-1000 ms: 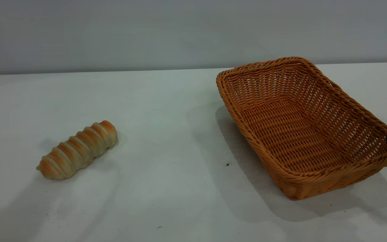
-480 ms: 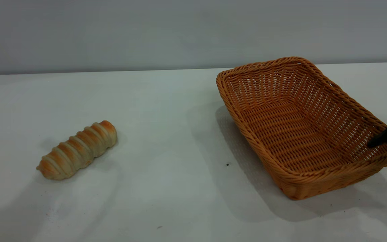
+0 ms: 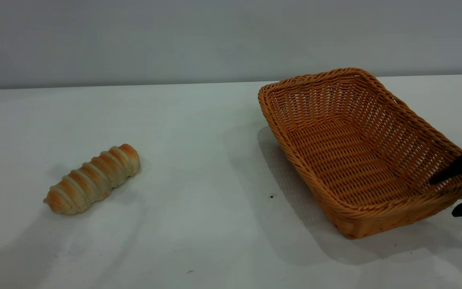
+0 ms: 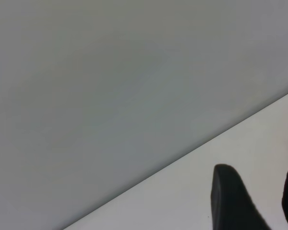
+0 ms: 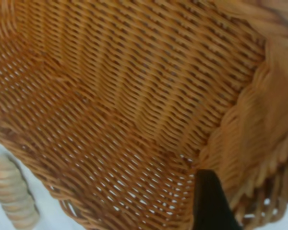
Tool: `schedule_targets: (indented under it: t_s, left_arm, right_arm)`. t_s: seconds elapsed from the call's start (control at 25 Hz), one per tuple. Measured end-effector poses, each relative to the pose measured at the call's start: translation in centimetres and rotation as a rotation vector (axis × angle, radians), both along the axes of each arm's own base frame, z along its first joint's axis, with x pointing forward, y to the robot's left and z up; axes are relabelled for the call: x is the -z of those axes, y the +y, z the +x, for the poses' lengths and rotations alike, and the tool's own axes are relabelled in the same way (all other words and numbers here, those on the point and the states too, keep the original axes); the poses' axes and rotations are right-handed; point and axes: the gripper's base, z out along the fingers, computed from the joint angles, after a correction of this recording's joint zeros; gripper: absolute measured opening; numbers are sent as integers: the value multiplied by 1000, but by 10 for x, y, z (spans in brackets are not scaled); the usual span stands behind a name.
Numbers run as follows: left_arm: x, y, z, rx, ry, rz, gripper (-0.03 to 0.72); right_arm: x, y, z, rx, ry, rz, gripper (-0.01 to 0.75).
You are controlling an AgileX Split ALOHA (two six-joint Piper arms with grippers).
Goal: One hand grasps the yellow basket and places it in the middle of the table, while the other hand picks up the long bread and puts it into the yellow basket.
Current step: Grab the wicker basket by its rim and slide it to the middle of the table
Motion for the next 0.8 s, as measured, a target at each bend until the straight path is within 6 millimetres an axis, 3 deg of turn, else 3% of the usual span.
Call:
schedule_targets:
  t_s: [0.6, 0.8]
  left_arm:
    - [0, 0, 0, 1, -1, 3, 328]
    - [0, 0, 0, 1, -1, 3, 328]
  right_arm:
    - [27, 29, 16, -71, 26, 19, 469]
    - [31, 29, 16, -68, 41, 17, 426]
